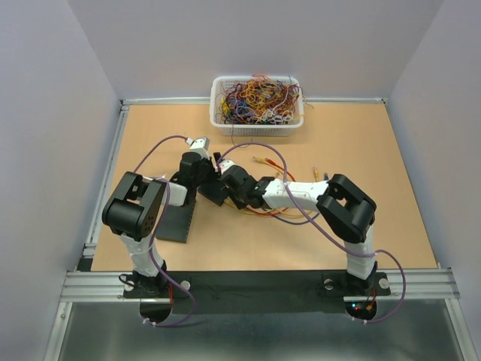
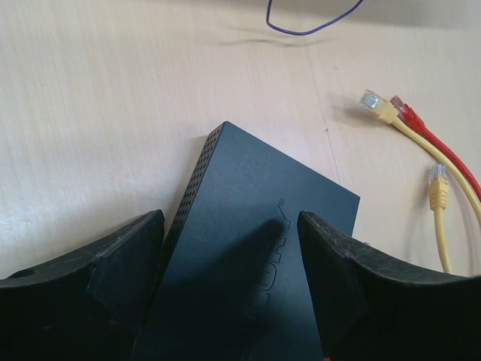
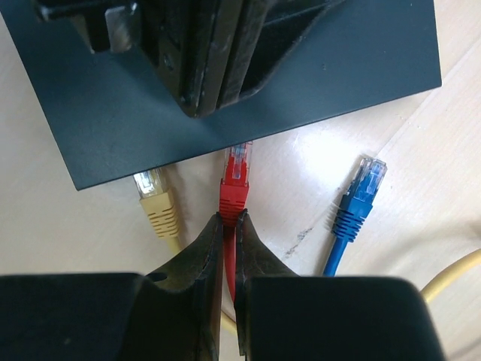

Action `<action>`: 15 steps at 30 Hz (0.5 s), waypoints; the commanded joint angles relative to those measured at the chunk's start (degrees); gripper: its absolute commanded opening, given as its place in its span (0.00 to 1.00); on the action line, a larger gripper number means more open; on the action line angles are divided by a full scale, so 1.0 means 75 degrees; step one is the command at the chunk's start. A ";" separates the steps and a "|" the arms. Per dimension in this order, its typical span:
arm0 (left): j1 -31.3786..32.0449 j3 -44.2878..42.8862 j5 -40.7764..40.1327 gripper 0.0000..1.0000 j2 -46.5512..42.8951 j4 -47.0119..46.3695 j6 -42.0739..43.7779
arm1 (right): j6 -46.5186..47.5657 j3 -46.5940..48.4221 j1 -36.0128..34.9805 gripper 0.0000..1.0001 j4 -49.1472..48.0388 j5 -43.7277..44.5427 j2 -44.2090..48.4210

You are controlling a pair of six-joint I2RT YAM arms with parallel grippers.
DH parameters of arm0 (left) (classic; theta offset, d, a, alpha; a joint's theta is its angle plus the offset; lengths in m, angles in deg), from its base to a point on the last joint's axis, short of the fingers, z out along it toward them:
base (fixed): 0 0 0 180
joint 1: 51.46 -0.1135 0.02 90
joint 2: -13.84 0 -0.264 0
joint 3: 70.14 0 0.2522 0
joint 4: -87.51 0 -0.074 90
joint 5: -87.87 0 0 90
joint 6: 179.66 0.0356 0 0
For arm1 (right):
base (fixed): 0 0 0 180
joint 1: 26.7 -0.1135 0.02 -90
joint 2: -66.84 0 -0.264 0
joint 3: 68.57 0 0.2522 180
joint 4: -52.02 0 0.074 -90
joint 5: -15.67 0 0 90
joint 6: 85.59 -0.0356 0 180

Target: Insert the plug into the switch port

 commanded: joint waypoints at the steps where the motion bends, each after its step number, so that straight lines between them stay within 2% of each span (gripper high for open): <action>1: 0.0139 0.0051 0.1015 0.81 0.0140 0.0038 0.0041 | 0.0771 -0.0407 -0.0058 0.00 -0.0935 -0.0213 0.0401; 15: 0.0139 0.0086 0.1427 0.79 0.0140 -0.0115 0.0159 | 0.1850 -0.1124 -0.0011 0.00 -0.1463 0.0091 0.0824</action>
